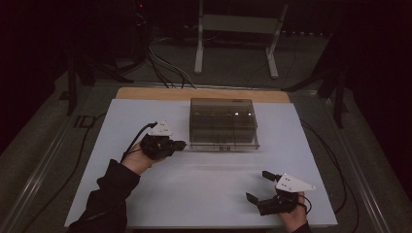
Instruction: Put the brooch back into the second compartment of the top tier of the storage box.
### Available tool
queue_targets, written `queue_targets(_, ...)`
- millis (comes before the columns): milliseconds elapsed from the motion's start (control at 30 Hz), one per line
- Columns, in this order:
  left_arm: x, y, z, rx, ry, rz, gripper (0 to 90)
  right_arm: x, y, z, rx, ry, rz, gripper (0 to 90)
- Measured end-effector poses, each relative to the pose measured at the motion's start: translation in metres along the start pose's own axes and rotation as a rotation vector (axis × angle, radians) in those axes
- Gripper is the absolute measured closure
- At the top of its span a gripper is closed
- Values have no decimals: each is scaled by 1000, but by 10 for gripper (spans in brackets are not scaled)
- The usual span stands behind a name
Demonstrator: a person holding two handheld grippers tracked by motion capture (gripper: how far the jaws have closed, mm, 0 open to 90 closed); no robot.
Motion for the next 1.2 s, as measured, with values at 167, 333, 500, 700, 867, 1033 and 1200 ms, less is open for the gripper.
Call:
queue_targets(167, -7, 9, 6, -11, -17, 13, 878, 1, 0, 1, 0, 1, 1, 0)
queue_targets(333, -13, 19, 9, -25, -31, 22, 878, 2, 1, 2, 1, 6, -2, 0)
queue_targets(500, -19, 28, 14, -23, -48, 29, 878, 1, 2, 0, -3, 2, -1, 0)
queue_targets(700, -26, 38, 20, -26, -63, 37, 877, 1, 2, 0, -1, 2, -3, 0)
queue_targets(867, -31, 46, 28, -21, -73, 46, 877, 1, 1, 0, -1, 3, -3, 0)
queue_targets(1033, -34, 56, 36, -19, -74, 49, 877, 1, 2, 0, -5, 3, -3, 0)
queue_targets(1200, -38, 64, 45, -22, -77, 54, 877, 1, 2, -1, -6, 3, -7, 0)
Point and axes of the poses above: each handheld gripper's, and its own axes: z roughly forward along the jaws, y roughly out of its top, x roughly to its left, the point moved 7 cm from there along z, roughly forward along the jaws, and after that the axes turned 12 degrees about -z, right-handed, at the moved point
